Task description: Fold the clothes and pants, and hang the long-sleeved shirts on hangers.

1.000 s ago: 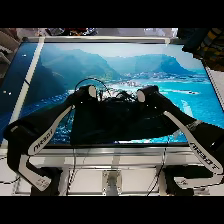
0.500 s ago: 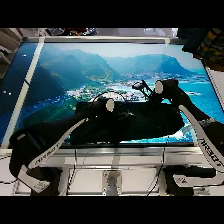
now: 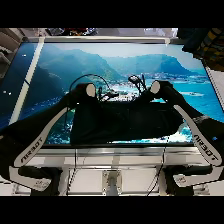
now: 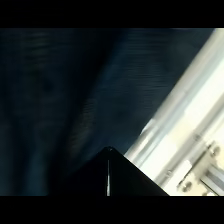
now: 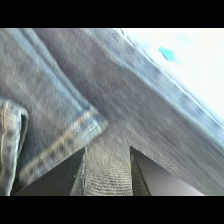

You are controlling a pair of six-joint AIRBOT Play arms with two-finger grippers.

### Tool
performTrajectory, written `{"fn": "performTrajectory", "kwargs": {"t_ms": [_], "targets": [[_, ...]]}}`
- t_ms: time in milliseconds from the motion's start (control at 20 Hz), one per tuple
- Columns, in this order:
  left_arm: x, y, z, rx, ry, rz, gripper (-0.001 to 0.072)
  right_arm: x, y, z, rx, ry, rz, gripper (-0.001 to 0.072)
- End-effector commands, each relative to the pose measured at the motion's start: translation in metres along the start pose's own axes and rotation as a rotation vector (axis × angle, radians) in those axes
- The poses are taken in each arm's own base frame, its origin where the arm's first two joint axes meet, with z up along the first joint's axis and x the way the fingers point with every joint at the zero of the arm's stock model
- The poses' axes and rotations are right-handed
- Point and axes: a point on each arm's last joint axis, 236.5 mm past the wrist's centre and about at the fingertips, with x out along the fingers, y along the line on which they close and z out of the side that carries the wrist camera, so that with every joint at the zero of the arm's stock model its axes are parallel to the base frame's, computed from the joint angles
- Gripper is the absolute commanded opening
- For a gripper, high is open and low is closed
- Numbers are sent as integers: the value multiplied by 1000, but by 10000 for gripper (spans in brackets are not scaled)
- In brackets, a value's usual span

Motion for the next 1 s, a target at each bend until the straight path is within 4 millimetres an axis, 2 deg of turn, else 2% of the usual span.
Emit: {"fn": "performTrajectory", "kwargs": {"t_ms": [0,300,650,700,750,800,950], "targets": [[-21,38,-1,-102,-57,17,19,28,5,1,45,7,39,339],[-34,66,-1,-169,-108,31,19,42,14,-3,58,24,93,342],[-35,68,1,-172,-119,35,19,55,30,-3,40,34,134,338],[-35,68,1,-172,-119,35,19,59,33,-3,34,36,134,304],[-35,68,1,-171,-119,35,19,61,36,-3,25,36,135,177],[-35,68,1,-172,-119,36,19,62,40,-1,14,33,133,13],[-35,72,-1,-170,-111,50,19,49,37,15,-49,19,99,10]]}}
